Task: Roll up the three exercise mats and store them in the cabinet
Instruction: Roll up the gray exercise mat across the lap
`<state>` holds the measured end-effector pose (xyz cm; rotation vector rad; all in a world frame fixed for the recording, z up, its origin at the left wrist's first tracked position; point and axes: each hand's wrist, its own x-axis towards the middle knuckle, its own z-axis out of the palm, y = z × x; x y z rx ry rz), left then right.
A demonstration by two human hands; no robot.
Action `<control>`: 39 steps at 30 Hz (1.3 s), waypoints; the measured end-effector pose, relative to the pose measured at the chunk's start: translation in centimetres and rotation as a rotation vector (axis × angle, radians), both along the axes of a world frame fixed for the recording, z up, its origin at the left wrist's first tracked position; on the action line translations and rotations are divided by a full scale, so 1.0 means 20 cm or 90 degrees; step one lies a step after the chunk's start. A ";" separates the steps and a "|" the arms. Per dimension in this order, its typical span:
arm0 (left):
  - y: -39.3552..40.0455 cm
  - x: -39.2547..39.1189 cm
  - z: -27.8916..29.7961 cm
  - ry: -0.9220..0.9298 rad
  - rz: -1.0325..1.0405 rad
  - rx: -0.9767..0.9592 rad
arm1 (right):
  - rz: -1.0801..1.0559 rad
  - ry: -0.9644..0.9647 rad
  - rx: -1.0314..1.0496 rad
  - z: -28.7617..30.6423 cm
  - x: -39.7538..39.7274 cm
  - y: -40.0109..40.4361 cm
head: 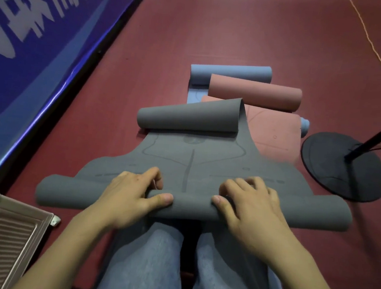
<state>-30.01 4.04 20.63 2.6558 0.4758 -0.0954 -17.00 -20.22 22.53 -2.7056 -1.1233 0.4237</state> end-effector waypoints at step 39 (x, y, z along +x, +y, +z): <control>-0.12 0.17 0.09 0.069 -0.132 0.286 | 0.000 0.008 0.143 0.03 0.13 0.06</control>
